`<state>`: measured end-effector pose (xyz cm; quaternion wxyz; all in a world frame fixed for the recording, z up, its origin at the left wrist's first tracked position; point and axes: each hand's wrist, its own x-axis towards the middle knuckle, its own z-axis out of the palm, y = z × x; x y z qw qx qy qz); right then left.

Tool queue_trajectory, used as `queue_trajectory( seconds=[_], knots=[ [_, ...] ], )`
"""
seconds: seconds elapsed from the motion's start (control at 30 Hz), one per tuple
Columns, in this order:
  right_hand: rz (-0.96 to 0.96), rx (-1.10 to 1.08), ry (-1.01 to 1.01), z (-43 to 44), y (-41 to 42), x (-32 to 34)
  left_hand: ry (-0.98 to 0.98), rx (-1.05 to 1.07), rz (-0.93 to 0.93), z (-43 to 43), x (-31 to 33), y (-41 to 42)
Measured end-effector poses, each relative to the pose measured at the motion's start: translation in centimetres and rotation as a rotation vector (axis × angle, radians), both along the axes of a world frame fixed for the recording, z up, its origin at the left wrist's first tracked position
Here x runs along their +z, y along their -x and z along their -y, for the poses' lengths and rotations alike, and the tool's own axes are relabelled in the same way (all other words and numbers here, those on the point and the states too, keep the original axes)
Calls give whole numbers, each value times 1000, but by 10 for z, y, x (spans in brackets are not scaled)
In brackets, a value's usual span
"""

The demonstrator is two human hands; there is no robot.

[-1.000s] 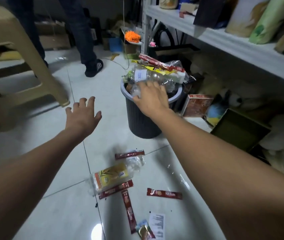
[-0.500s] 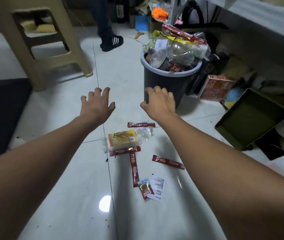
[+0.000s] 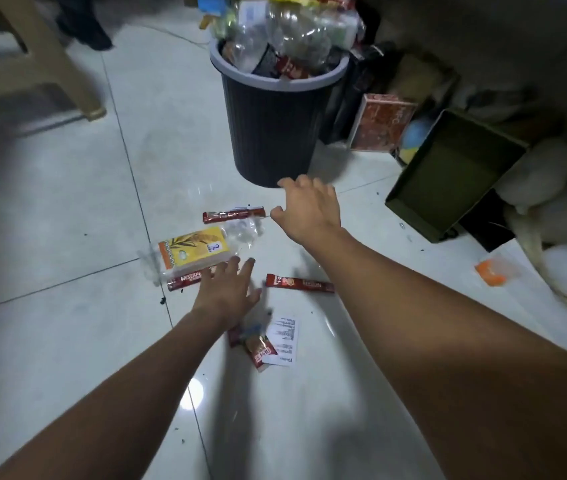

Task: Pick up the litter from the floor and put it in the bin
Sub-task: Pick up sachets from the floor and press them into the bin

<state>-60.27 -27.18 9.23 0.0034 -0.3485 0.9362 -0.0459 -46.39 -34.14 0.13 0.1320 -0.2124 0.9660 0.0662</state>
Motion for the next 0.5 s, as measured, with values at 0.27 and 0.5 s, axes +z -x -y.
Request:
queue_trajectory(
  seconds=[0.27, 0.5],
  knots=[
    [45, 2, -52, -1, -17, -43, -36, -93, 127, -27, -47, -19],
    [77, 8, -107, -4, -28, -66, 8, -169, 97, -38, -72, -25]
  ],
)
